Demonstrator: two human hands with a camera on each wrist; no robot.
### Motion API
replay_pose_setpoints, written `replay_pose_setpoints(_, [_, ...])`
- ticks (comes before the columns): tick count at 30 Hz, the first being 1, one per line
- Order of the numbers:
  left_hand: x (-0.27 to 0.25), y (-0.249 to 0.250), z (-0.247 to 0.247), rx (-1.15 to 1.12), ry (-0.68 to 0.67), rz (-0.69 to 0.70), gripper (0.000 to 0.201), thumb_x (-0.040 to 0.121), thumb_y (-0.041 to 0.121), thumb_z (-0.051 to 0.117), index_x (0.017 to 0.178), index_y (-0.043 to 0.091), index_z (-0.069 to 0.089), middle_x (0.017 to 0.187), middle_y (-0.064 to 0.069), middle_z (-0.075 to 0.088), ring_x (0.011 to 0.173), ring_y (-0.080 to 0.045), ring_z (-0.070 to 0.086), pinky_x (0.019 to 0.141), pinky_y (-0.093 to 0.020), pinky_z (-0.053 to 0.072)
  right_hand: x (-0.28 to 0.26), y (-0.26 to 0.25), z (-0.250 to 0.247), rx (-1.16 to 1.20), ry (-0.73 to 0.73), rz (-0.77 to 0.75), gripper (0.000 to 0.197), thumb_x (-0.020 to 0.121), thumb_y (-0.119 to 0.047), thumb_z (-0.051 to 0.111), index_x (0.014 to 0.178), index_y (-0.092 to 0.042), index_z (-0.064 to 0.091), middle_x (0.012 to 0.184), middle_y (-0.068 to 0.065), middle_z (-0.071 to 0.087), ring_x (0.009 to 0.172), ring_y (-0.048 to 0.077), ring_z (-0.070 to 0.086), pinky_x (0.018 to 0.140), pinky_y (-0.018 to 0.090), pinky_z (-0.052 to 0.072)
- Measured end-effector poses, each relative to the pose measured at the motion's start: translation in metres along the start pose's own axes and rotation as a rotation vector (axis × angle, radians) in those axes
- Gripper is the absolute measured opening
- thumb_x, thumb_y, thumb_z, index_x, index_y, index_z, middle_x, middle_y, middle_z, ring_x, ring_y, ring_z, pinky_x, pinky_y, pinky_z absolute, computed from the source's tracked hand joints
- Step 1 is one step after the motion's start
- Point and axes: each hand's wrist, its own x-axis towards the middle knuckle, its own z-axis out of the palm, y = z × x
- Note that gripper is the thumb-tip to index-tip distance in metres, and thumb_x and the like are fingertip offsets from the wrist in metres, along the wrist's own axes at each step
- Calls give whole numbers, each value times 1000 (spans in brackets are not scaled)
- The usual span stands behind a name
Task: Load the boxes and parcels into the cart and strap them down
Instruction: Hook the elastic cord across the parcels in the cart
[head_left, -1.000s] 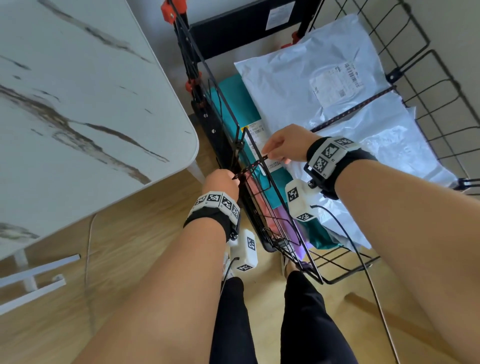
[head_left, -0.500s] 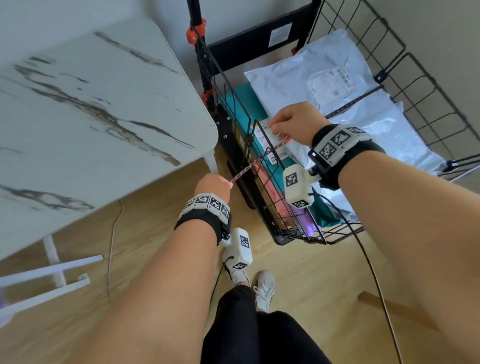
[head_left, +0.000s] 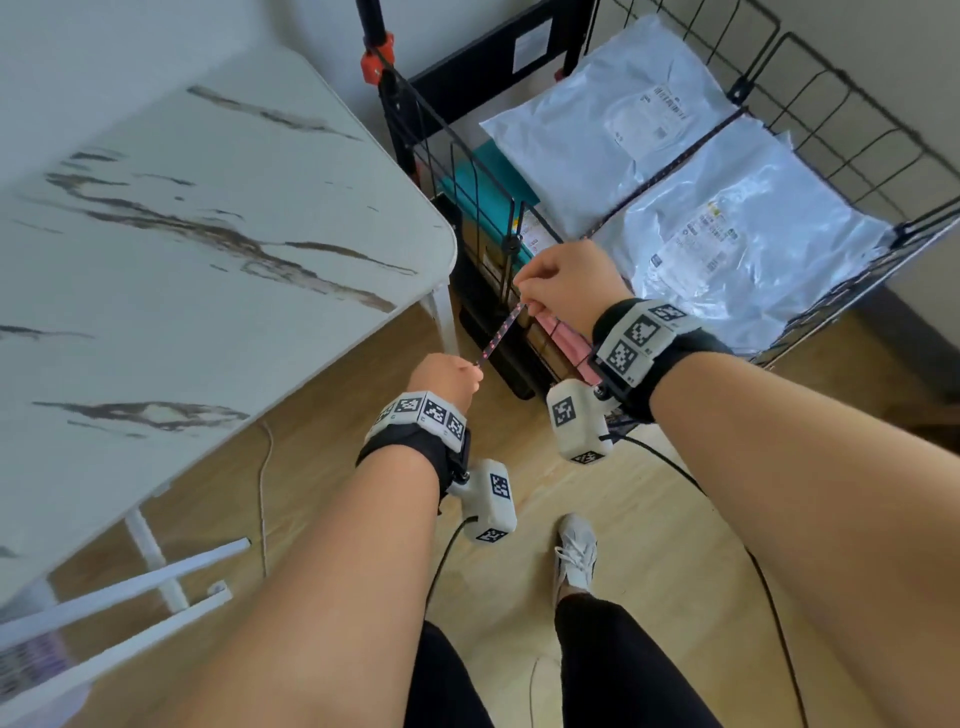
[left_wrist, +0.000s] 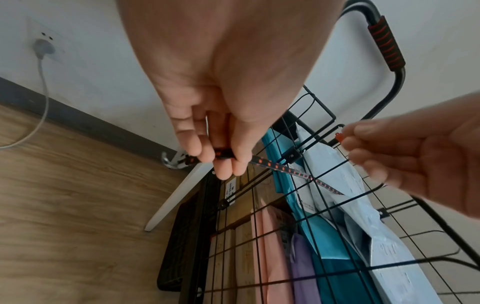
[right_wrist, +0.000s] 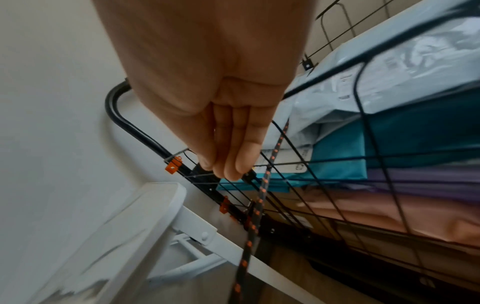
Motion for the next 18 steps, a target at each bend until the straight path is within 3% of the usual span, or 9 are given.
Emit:
replay_pose_setpoints(3, [14, -5, -10, 91, -115, -4, 24, 95, 21, 52, 95, 7, 72, 97, -6, 69, 93, -25, 62, 80, -27, 40, -5, 15, 23, -56, 48, 108, 15, 88, -12, 59, 90, -15, 73, 74, -5, 68, 66, 9, 65, 73, 27, 58])
replay_pose_setpoints(5, [19, -12, -16, 114, -161, 39, 22, 93, 20, 54, 87, 9, 71, 90, -3, 65, 85, -22, 57, 76, -25, 36, -12, 25, 39, -80, 49, 197, 15, 87, -10, 61, 90, -15, 74, 81, -4, 69, 69, 10, 63, 79, 27, 55])
replay_pose_setpoints(7, [21, -21, -18, 104, -206, 90, 24, 93, 20, 54, 85, 7, 73, 86, -2, 64, 80, -19, 55, 76, -27, 41, -21, 35, 51, -102, 56, 273, 16, 88, -10, 61, 90, -19, 74, 88, -3, 70, 73, 9, 61, 77, 23, 50])
replay_pose_setpoints(9, [24, -27, -17, 28, -262, 94, 22, 92, 18, 55, 82, 9, 73, 80, -3, 66, 71, -18, 55, 78, -33, 50, -32, 46, 64, -74, 81, 349, 17, 88, -9, 61, 87, -22, 72, 86, -2, 70, 75, 12, 64, 80, 27, 54])
replay_pose_setpoints(10, [25, -31, -16, -26, -285, 82, 21, 92, 16, 55, 86, 7, 73, 78, -3, 66, 66, -16, 54, 73, -31, 52, -38, 53, 72, -52, 86, 391, 17, 88, -9, 62, 86, -23, 71, 83, -2, 69, 75, 13, 65, 83, 30, 56])
replay_pose_setpoints(12, [24, -35, -12, -77, -318, 75, 23, 94, 12, 51, 101, 0, 69, 77, -3, 63, 60, -10, 49, 59, -18, 47, -52, 67, 88, -18, 100, 453, 15, 88, -10, 63, 87, -23, 72, 84, -2, 68, 80, 15, 67, 86, 34, 57])
replay_pose_setpoints(14, [26, -41, -6, -73, -331, 116, 24, 96, 10, 48, 106, 0, 67, 82, -4, 62, 61, -8, 49, 55, -11, 45, -62, 85, 105, 0, 99, 482, 15, 88, -12, 63, 87, -24, 72, 84, -4, 66, 86, 16, 67, 87, 34, 56])
replay_pose_setpoints(18, [40, -54, 14, -83, -314, 173, 24, 96, 12, 46, 102, 5, 69, 85, 0, 66, 67, -8, 55, 68, -15, 51, -68, 119, 134, 8, 53, 505, 14, 88, -15, 64, 92, -23, 75, 74, -9, 64, 74, 10, 66, 83, 33, 58])
